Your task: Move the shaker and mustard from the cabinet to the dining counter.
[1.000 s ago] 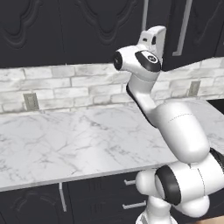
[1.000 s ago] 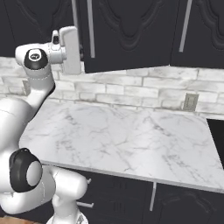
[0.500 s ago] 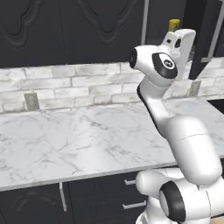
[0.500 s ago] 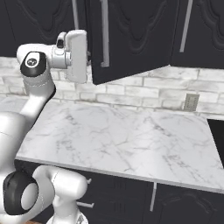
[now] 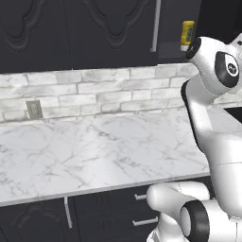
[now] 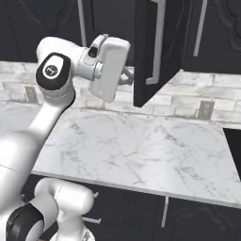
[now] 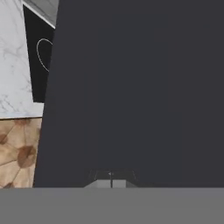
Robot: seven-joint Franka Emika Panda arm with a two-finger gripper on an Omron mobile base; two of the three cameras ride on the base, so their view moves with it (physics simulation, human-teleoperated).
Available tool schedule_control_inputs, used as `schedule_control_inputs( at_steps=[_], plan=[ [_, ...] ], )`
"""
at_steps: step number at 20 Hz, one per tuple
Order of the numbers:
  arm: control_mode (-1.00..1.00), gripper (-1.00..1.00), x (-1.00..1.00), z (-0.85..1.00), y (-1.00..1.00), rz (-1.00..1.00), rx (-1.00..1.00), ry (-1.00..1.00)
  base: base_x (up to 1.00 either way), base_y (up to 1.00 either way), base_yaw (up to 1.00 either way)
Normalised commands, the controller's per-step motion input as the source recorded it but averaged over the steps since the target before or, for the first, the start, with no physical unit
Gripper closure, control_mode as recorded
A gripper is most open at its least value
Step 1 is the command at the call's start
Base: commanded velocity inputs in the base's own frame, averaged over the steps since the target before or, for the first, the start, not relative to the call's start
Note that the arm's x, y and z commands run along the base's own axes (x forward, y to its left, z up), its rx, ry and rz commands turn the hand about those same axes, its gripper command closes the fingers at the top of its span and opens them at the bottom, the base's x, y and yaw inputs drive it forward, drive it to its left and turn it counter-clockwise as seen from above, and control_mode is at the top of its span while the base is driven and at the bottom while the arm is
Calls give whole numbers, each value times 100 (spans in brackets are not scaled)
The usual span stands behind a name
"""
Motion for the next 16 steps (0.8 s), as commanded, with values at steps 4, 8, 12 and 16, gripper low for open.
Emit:
schedule_control_inputs(
  at_steps=[4, 8, 12, 16],
  plan=[
    [-100, 100, -21, -25, -100, -5, 5, -4, 0, 0, 0],
    [-100, 100, 0, -27, -89, 0, 4, -4, 0, 0, 0],
    [-100, 100, 0, -22, -63, 4, 3, -3, 0, 0, 0],
    [-100, 100, 0, -1, -23, 18, 4, -16, 0, 0, 0]
  ],
)
